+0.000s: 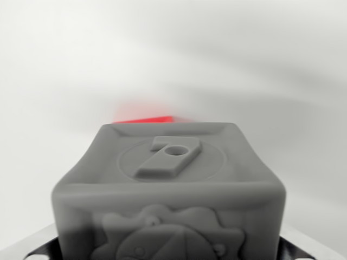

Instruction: Destack cube

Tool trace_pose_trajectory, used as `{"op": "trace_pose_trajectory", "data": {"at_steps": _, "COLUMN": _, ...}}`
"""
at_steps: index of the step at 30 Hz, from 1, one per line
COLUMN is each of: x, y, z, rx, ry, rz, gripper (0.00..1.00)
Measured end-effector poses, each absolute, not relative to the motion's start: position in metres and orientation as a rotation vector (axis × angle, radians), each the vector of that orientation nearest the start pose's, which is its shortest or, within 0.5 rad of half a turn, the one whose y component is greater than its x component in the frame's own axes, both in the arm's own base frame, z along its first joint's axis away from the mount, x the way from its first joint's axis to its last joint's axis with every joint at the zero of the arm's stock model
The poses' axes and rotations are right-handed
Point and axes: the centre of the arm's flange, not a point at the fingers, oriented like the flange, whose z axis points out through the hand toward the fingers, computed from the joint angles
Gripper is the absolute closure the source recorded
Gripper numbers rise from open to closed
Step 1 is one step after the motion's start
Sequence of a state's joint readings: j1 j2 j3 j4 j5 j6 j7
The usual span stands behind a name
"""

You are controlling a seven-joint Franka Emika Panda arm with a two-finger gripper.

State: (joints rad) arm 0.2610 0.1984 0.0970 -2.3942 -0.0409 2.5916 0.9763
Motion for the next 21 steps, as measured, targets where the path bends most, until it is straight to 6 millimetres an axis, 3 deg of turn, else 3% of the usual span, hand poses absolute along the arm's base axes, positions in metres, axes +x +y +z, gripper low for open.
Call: {"op": "trace_pose_trajectory", "data": {"at_steps": 21, "x": 0.498, "y": 0.159, "z": 0.227, "rx": -2.909, "ry": 1.186, "rz": -0.006, "gripper": 1.0}}
